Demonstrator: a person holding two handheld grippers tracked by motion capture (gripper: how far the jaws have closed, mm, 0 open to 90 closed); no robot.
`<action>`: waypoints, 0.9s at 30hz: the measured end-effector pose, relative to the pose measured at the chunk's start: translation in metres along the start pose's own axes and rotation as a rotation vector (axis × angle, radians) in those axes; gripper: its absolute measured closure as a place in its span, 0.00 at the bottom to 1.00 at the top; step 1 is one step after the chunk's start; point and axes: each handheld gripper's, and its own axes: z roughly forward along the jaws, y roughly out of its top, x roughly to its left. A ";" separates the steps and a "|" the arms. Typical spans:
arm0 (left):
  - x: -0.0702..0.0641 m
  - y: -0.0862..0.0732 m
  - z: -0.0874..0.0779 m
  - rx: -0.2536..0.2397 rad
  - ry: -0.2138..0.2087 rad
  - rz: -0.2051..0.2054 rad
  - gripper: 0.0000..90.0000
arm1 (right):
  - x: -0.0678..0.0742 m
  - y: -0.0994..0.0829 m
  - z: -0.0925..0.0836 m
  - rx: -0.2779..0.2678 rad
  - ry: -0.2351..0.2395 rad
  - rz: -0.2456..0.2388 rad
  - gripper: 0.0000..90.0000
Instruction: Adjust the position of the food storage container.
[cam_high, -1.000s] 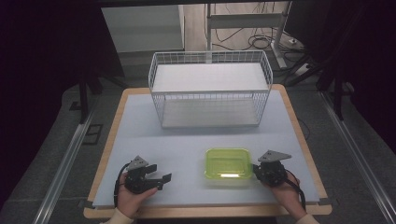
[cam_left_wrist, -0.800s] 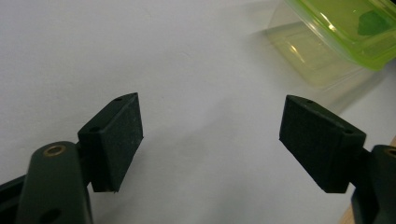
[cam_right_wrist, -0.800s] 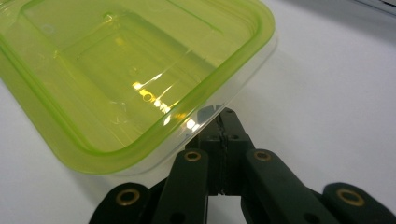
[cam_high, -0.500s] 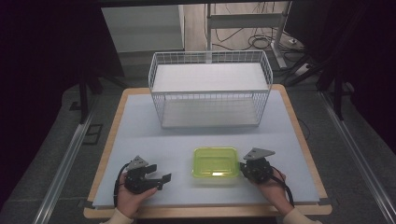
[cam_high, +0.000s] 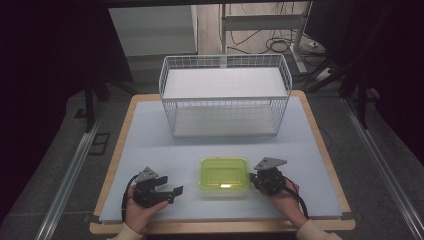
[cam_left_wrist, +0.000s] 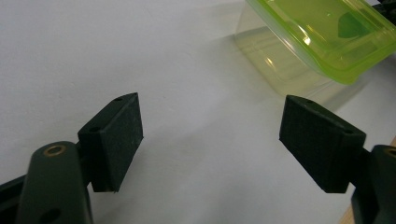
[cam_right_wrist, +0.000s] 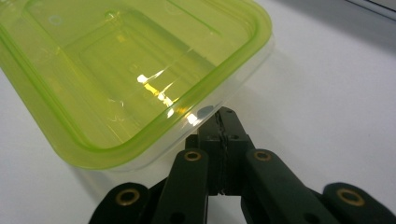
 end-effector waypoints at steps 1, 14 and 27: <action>0.000 0.000 0.000 0.000 -0.001 0.000 0.23 | -0.001 0.000 -0.001 -0.001 0.004 0.006 1.00; 0.001 0.000 0.000 0.007 0.004 -0.009 0.23 | -0.020 -0.016 -0.032 -0.053 0.004 0.085 1.00; 0.000 0.008 -0.008 -0.017 -0.052 -0.100 0.27 | -0.036 -0.025 -0.052 -0.119 0.075 0.130 0.66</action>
